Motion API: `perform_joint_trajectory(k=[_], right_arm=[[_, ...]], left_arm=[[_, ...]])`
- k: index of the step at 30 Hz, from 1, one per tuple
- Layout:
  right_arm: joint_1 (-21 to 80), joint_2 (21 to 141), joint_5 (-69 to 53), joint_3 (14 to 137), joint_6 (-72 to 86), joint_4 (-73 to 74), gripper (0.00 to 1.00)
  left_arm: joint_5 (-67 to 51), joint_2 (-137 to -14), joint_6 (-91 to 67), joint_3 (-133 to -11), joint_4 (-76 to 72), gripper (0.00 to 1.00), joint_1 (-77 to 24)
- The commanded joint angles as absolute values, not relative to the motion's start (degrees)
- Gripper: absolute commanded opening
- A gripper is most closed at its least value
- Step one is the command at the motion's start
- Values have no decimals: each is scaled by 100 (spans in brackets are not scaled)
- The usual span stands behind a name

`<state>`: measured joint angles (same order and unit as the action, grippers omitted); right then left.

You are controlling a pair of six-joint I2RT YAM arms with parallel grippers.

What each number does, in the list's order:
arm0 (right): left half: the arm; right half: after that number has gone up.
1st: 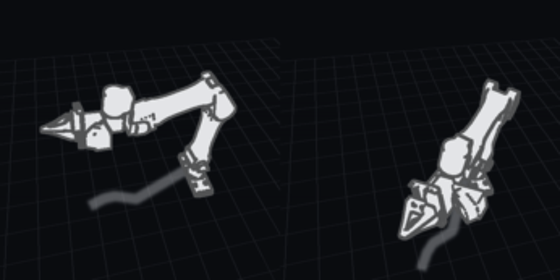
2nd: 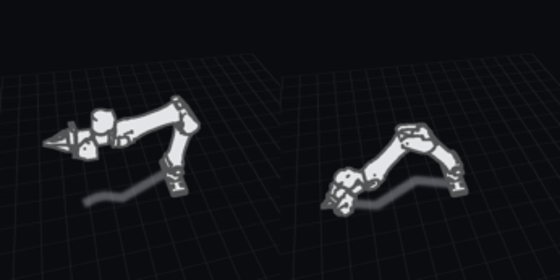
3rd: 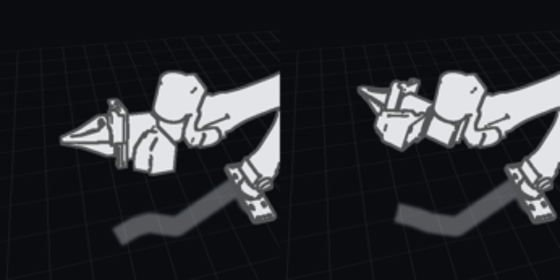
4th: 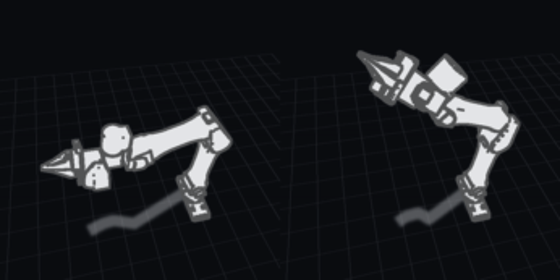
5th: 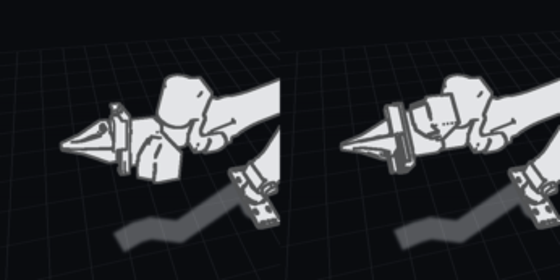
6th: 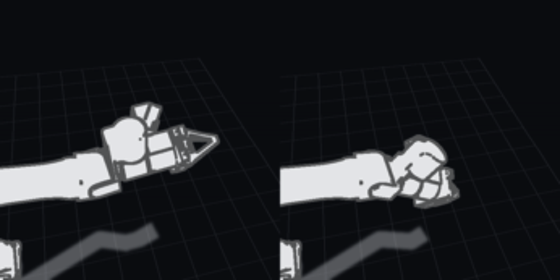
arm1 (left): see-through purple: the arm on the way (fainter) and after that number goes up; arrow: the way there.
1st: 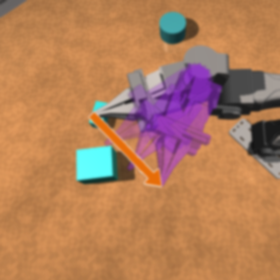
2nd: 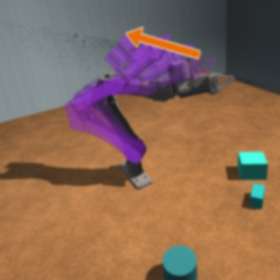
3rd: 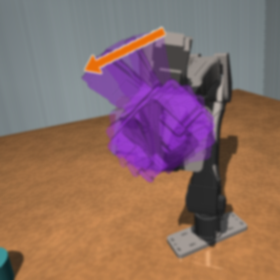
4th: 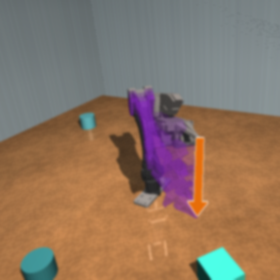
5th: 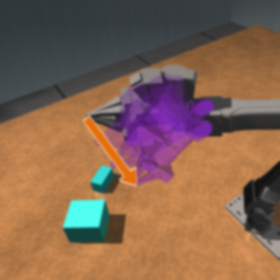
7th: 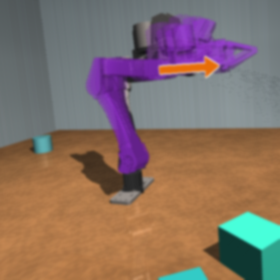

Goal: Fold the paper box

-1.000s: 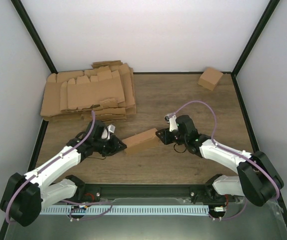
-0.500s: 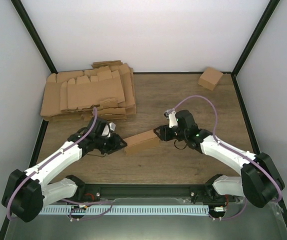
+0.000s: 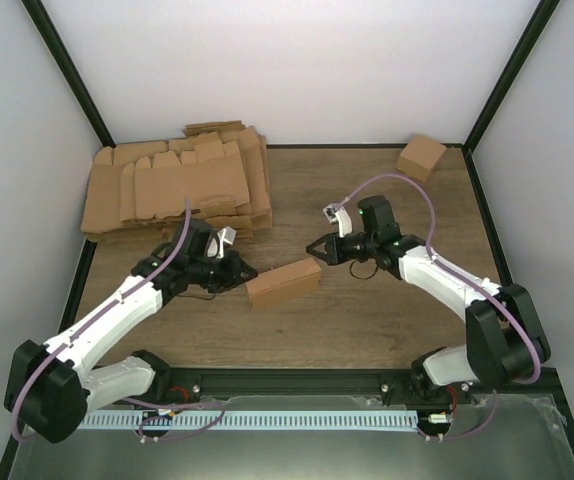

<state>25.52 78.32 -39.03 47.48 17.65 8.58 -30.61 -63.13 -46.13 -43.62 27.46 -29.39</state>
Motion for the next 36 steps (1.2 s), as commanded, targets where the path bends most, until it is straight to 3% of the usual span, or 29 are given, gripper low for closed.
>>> perform_joint_trajectory(k=[1, 17, 28, 36], right_arm=[[2435, 8067, -4950, 4685, 1915, 512, 1], [2435, 8959, -5134, 3743, 2192, -623, 1], [2436, 8350, -5049, 4488, 1995, 166, 1], [2435, 8720, -5363, 4252, 2078, -225, 1]], left_arm=[[-3336, -6408, -4668, -4127, 2247, 4, -2918], [-3382, -6709, -4787, -3054, 1522, 4, -2918], [-3464, -6502, -4601, -3932, 2117, 4, -2911], [-3555, -6656, -4687, -3451, 1698, 4, -2914]])
